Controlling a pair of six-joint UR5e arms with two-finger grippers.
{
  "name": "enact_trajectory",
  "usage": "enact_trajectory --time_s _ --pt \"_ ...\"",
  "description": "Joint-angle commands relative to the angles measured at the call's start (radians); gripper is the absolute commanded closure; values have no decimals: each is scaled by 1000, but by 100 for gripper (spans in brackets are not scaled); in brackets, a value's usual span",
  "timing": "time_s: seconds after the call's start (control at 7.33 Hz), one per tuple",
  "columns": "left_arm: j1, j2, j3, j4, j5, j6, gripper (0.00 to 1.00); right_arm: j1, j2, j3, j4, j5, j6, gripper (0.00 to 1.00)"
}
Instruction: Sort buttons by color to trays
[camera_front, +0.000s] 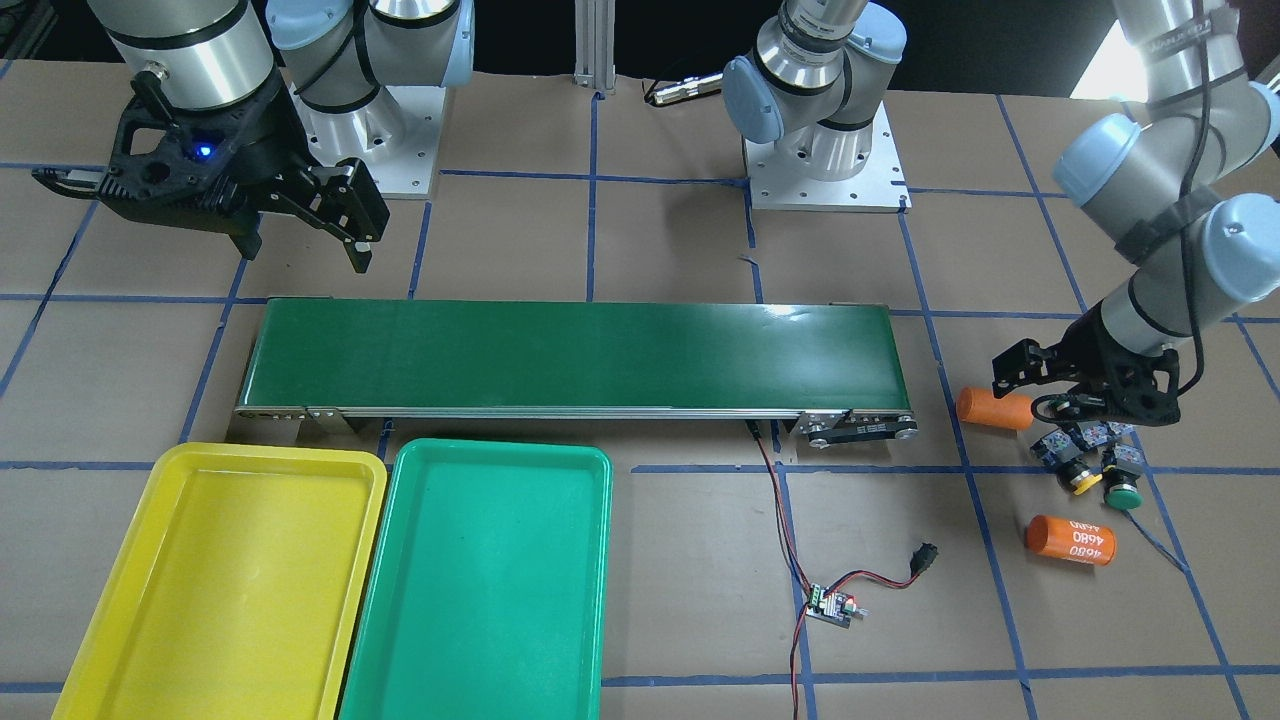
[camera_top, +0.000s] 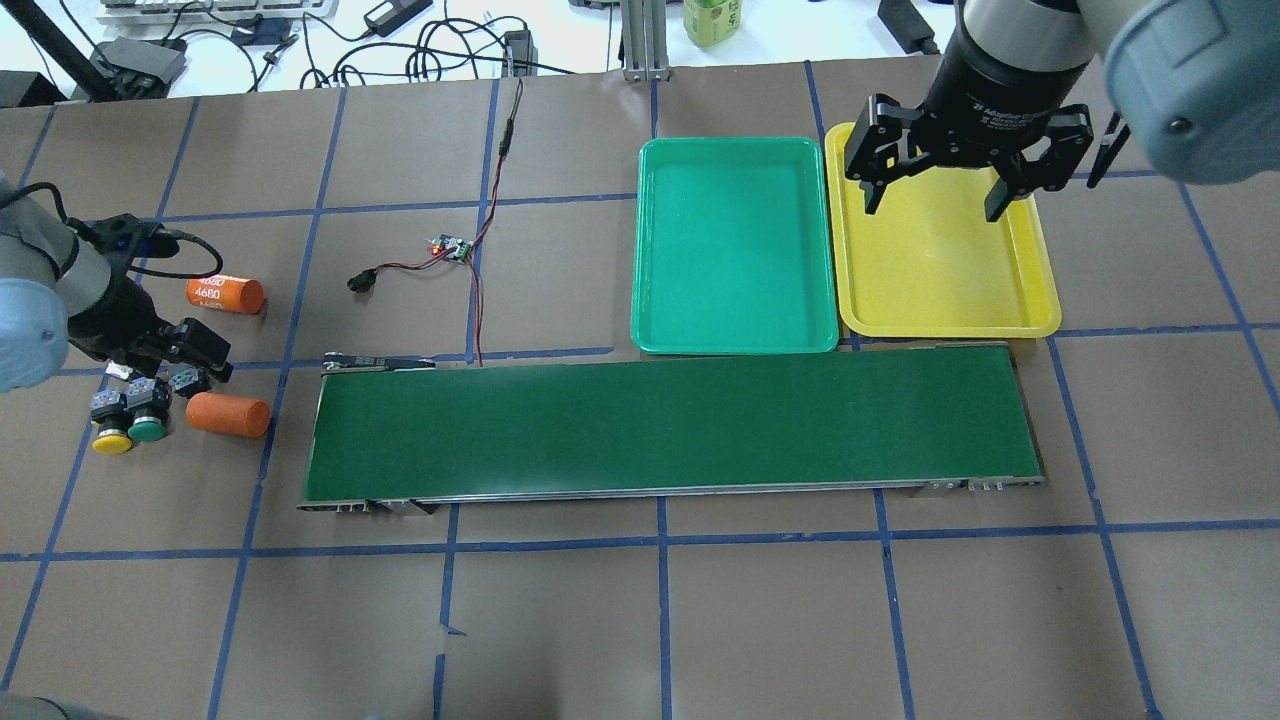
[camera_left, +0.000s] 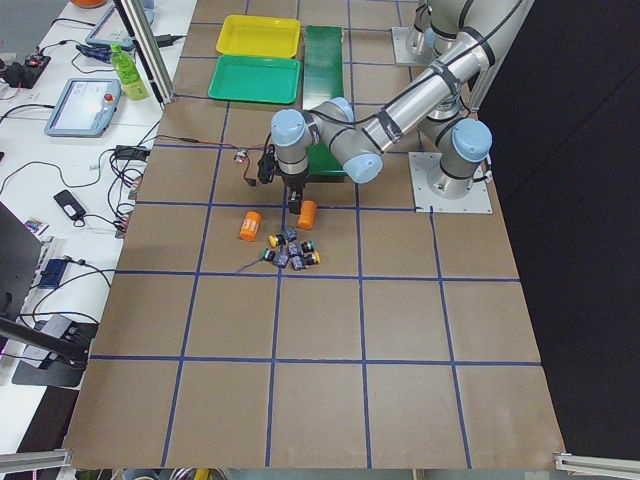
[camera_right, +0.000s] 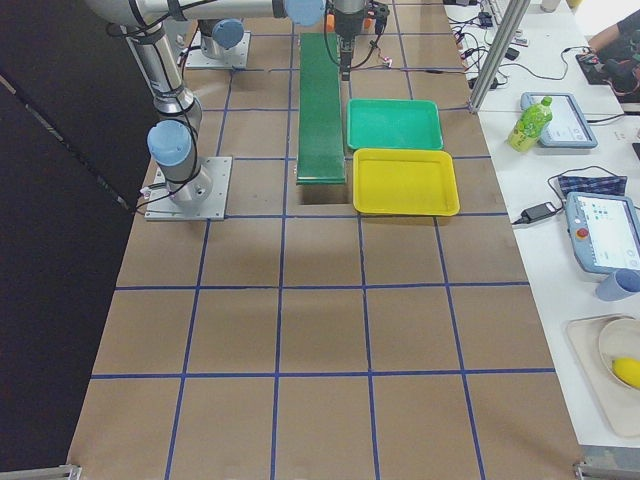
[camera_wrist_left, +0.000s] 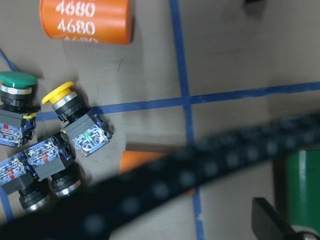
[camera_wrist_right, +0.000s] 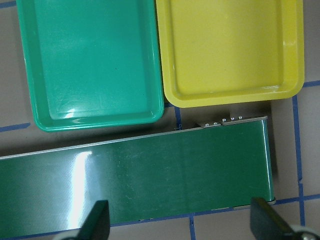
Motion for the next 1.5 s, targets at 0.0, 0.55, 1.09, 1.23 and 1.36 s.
enact_trajectory --time_s 0.0,0.55,1.09,1.23,1.36 --pt "8 -68 -19 55 -6 10 0 0 0 1 1 -1 1 0" --pt "7 -96 -19 58 -6 20 0 0 0 1 1 1 1 0" --pt "4 -90 -7 45 -6 34 0 0 0 1 1 1 1 0" --pt "-4 -83 -9 43 -3 30 0 0 0 1 1 1 1 0" --pt "-4 -84 -16 43 -6 30 0 0 0 -1 1 1 1 0"
